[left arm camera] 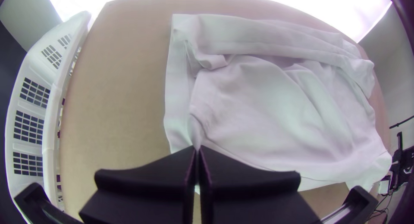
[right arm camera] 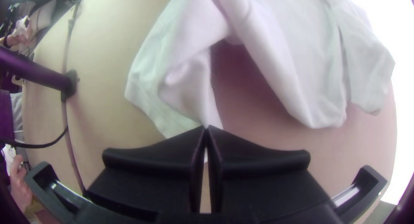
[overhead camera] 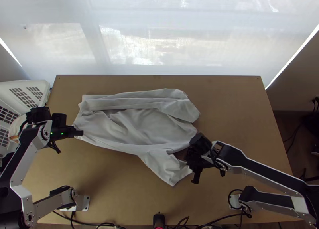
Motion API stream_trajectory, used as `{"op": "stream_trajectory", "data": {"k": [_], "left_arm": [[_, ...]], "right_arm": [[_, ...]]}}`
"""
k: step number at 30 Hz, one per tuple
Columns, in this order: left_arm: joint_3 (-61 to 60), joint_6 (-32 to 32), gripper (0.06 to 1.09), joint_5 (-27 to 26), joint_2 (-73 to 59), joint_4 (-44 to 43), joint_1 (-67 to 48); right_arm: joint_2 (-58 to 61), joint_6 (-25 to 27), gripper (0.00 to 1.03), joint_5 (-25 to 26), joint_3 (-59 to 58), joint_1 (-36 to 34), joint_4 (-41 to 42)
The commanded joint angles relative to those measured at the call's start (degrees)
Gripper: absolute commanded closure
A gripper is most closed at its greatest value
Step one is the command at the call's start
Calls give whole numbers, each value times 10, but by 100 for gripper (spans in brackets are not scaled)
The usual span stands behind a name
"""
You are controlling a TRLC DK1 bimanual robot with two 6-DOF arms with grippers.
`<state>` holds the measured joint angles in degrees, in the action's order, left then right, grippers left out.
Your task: Fold the t-shirt
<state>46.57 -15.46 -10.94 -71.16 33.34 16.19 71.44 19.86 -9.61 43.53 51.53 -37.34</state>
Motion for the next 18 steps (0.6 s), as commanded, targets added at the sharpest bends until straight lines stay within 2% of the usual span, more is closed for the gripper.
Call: {"op": "stream_trajectory", "data": {"k": [1,11,18], "left_arm": [[1,3,105,0,32,15,-1],[-29,3,105,1,69,39,0],[-41,0,105,0,113,66,1]], "right_arm": [[-56,17,100,-8,24,-68,-55],[-106,20,100,-17,82,-122,-99],[-153,20,100,-21,102,-125,-159]]}}
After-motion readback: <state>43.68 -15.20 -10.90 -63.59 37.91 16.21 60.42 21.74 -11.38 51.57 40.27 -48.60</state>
